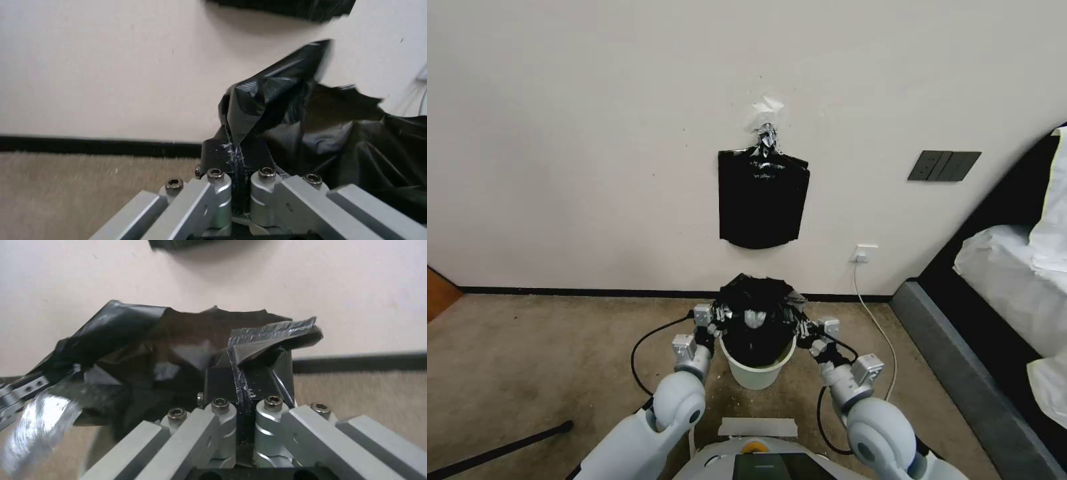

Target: Place a trash bag onto the trash bin.

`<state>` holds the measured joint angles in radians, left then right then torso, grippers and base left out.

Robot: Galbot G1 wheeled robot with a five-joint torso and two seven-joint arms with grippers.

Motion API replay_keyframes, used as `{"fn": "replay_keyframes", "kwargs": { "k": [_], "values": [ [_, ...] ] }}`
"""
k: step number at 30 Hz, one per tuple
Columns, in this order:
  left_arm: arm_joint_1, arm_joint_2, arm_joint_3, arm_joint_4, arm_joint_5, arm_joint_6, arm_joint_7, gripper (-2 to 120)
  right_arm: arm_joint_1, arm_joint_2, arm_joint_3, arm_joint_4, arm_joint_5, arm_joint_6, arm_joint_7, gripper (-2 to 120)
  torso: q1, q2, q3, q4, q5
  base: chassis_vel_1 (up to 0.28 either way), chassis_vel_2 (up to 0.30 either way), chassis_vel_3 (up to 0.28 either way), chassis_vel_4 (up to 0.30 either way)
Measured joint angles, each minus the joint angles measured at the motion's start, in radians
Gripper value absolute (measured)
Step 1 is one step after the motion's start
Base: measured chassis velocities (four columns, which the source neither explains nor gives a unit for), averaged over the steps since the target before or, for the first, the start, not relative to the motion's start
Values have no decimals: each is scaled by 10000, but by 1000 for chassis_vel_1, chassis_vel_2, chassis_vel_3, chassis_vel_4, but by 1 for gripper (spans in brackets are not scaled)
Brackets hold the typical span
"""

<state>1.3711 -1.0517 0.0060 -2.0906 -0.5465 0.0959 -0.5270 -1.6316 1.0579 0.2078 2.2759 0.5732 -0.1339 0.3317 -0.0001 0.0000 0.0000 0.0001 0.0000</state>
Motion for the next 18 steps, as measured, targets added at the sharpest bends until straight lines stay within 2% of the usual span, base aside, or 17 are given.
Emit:
{"fn": "replay_keyframes", "kwargs": {
  "k": [11,18],
  "values": [
    [585,-521,-13,350,174,7,-192,0,-273,424,-133,-237,465,-457,651,0,0,0,0,-1,0,0,0,0,0],
    [1280,-606,-257,50,176,90,-449,0,-503,680,-162,119,934,-850,1484,0,0,0,0,-2,0,0,0,0,0]
  ]
}}
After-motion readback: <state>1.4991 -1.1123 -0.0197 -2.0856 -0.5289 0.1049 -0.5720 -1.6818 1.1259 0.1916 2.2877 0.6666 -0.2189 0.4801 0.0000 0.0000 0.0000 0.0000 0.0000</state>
